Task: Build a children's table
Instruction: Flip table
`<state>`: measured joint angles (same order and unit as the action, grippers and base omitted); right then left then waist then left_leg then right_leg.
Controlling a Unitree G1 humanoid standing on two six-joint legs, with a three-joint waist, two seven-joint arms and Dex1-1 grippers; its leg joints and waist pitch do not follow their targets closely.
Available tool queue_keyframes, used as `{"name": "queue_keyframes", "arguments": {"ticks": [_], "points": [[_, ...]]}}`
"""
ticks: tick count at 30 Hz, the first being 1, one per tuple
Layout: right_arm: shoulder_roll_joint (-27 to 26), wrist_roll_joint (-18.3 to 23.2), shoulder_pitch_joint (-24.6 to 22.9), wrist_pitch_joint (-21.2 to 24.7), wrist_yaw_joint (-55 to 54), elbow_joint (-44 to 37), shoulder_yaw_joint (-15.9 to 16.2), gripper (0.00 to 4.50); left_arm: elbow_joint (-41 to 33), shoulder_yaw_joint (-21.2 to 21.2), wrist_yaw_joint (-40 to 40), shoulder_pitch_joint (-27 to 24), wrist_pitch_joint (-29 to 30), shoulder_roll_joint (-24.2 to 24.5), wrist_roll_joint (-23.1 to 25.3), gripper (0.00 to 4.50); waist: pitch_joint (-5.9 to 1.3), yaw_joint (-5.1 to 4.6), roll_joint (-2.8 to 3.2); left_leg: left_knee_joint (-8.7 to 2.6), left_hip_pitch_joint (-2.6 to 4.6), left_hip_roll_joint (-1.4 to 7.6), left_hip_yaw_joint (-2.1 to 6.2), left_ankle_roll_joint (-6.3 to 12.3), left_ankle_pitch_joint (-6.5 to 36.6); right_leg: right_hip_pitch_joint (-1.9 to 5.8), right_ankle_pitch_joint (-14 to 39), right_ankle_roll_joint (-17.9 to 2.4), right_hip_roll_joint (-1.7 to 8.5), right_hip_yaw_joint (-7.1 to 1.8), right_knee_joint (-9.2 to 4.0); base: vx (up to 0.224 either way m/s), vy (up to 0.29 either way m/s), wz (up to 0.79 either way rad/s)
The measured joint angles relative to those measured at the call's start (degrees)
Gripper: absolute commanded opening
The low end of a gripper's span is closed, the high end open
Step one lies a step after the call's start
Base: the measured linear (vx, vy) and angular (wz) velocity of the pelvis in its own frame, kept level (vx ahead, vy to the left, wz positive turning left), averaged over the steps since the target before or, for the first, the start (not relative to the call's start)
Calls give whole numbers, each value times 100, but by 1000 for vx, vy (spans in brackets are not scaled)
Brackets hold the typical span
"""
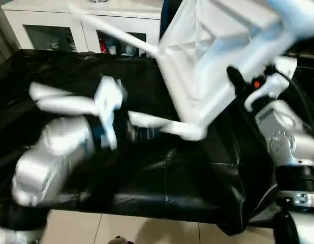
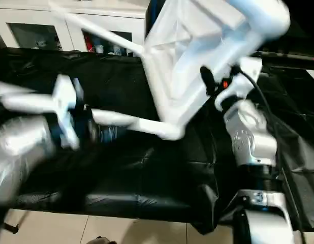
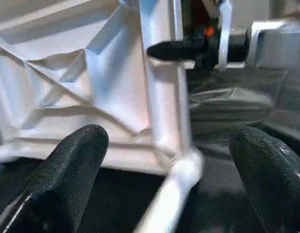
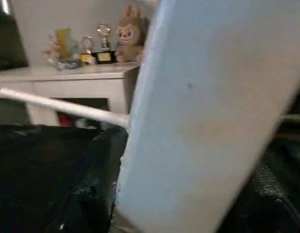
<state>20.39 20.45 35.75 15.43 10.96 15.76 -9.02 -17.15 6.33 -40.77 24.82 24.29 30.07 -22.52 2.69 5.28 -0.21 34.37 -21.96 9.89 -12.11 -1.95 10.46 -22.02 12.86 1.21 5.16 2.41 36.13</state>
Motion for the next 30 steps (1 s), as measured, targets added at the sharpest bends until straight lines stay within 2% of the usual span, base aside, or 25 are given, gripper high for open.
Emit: {"name": "queue_keyframes", "arguments": {"ticks": [3, 7, 12, 14, 20, 27, 30], "points": [[86, -258, 21, 10, -208, -28, 65, 222, 21, 149, 45, 276, -143, 36, 377, 450, 2, 8, -4, 7, -8, 0, 6, -7, -4, -1, 0, 0, 0, 6, 0, 0, 0, 0], [159, -635, -52, 142, -396, -322, 270, 199, -25, 161, 95, 756, -409, 40, 597, 450, 2, -2, -5, 8, -12, 0, 6, -14, -8, -3, 0, 1, -1, 5, 1, 0, 0, 0], [186, -806, -247, 265, -566, -696, 334, 193, -61, 192, 28, 1015, -701, 82, 793, 450, 4, 13, -8, 8, -18, 0, 9, -12, -7, -4, 3, 3, -1, 5, -1, 0, 0, 0], [170, -940, -400, 138, -680, -844, 399, 193, -52, 260, 32, 1159, -1061, 111, 1100, 450, 4, 26, -8, 8, -20, 0, 10, -12, -7, -4, 3, 3, -1, 6, -1, 0, 0, 0], [-7, -1124, -588, -124, -872, -972, 483, 193, 81, 289, 389, 1471, -2198, 88, 1888, 450, 3, -17, -5, 9, -8, 1, 10, -11, -7, 0, 1, 5, -1, 5, 7, 0, 0, 0], [-42, -1157, -586, -144, -924, -961, 500, 193, 258, 312, 828, 1512, -2839, -45, 2519, 450, 2, -21, -4, 10, -5, 2, 11, -10, -6, -1, -1, 4, -1, 6, 15, 0, 0, 0], [-64, -1169, -559, -193, -918, -911, 506, 193, 667, 414, 1427, 1590, -2902, 138, 3334, 450, 2, -31, -3, 11, -4, 5, 12, -10, -7, -3, -1, 4, -4, 6, 23, 0, 0, 0]]}}
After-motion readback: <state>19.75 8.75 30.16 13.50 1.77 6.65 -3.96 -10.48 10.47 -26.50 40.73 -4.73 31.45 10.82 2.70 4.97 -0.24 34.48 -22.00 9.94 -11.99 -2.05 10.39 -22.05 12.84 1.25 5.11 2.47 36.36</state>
